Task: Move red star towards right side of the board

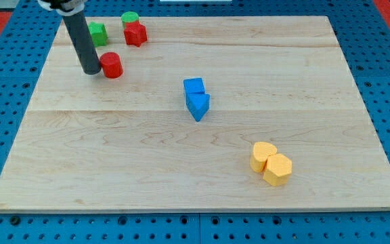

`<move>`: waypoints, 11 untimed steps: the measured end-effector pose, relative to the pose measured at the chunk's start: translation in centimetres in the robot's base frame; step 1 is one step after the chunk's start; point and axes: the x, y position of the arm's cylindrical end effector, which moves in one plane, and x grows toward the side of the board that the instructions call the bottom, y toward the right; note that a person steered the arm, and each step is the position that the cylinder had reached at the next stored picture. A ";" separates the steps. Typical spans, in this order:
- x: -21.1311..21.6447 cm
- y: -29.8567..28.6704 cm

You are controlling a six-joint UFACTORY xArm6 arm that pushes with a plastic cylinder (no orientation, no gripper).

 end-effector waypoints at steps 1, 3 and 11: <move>-2.0 0.7; -6.1 4.0; -12.5 17.8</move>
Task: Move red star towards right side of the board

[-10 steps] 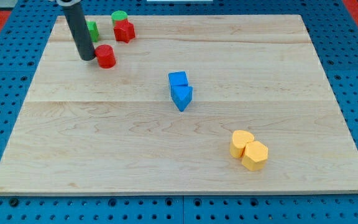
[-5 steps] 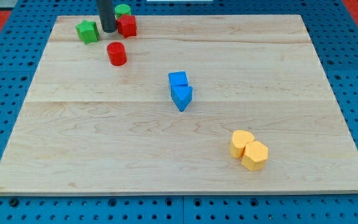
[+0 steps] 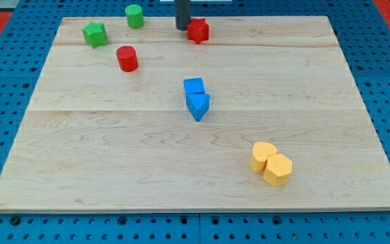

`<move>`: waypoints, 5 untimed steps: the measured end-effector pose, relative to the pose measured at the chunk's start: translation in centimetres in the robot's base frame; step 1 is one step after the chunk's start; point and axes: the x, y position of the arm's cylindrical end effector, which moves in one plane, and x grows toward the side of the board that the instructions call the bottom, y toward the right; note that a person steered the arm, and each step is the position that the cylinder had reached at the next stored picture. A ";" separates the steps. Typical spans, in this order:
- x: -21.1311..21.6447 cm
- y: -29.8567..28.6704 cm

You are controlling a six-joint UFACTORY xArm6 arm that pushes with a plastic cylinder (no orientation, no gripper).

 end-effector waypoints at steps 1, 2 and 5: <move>-0.1 5.7; 0.3 10.5; 4.7 9.5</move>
